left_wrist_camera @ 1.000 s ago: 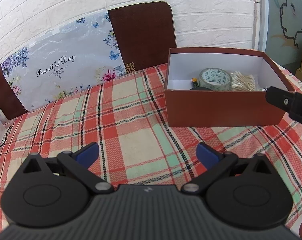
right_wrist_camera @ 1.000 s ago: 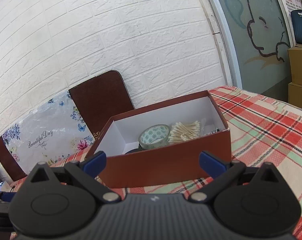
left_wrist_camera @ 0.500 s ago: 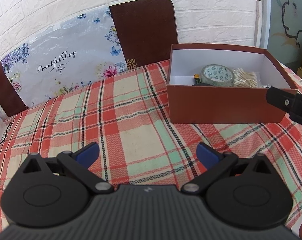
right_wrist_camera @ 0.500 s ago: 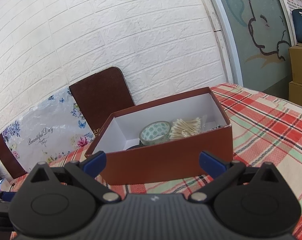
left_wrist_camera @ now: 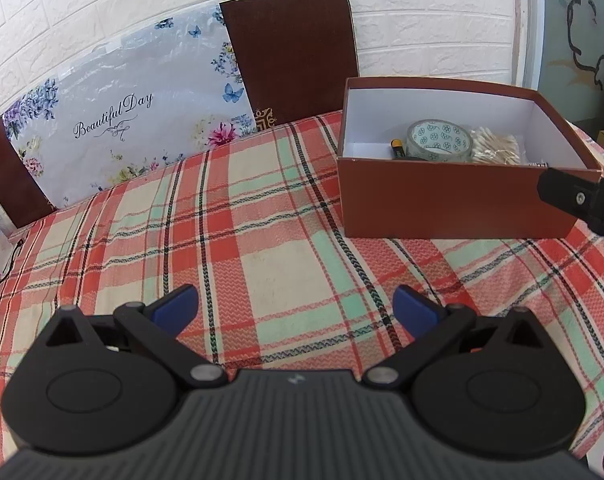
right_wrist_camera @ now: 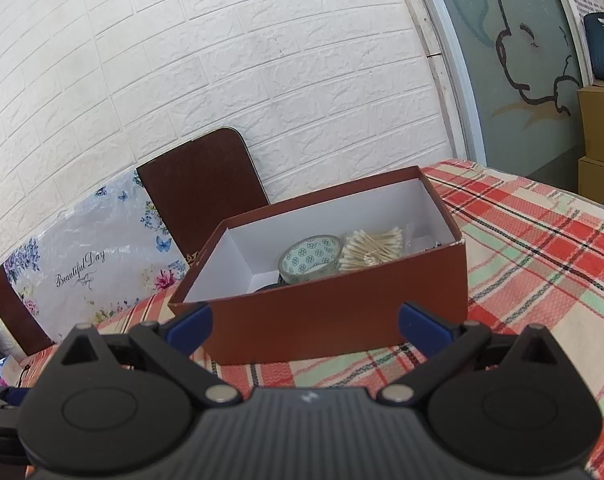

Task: Organize objects

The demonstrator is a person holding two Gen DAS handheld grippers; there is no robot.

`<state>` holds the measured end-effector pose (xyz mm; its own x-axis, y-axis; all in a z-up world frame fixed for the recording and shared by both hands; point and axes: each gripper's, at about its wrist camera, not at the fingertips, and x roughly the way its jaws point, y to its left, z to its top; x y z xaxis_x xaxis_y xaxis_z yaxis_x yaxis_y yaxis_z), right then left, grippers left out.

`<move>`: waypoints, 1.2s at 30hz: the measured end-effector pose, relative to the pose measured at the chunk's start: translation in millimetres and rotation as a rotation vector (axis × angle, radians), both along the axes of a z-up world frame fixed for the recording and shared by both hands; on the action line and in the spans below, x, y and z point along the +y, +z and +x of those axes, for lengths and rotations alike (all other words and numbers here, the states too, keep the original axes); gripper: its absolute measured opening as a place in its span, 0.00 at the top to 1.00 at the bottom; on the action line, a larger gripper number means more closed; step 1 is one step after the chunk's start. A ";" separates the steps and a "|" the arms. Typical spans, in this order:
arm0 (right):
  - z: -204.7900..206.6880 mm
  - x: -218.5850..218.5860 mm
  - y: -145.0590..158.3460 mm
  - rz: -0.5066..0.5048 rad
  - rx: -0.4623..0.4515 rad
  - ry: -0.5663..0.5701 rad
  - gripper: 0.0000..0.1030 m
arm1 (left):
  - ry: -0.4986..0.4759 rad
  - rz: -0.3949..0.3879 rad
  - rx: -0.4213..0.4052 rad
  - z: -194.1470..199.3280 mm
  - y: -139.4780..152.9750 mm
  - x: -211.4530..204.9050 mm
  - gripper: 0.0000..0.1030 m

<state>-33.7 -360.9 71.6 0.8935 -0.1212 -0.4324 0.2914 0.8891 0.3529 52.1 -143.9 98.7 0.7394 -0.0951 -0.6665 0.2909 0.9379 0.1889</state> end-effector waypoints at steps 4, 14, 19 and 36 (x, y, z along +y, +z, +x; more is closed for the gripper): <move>0.1 -0.8 -0.6 0.004 0.002 0.000 0.00 | 0.003 0.007 0.005 0.4 -2.3 -0.2 0.00; 1.4 -1.0 -4.0 0.011 0.014 0.005 0.00 | 0.001 0.028 0.041 0.8 -15.8 1.6 0.00; 2.3 -1.5 -5.5 0.020 0.020 0.005 0.00 | 0.004 0.029 0.079 2.3 -22.9 3.1 0.00; 5.8 -1.2 -11.2 0.030 0.043 0.016 0.00 | -0.005 0.035 0.124 2.5 -31.1 2.5 0.00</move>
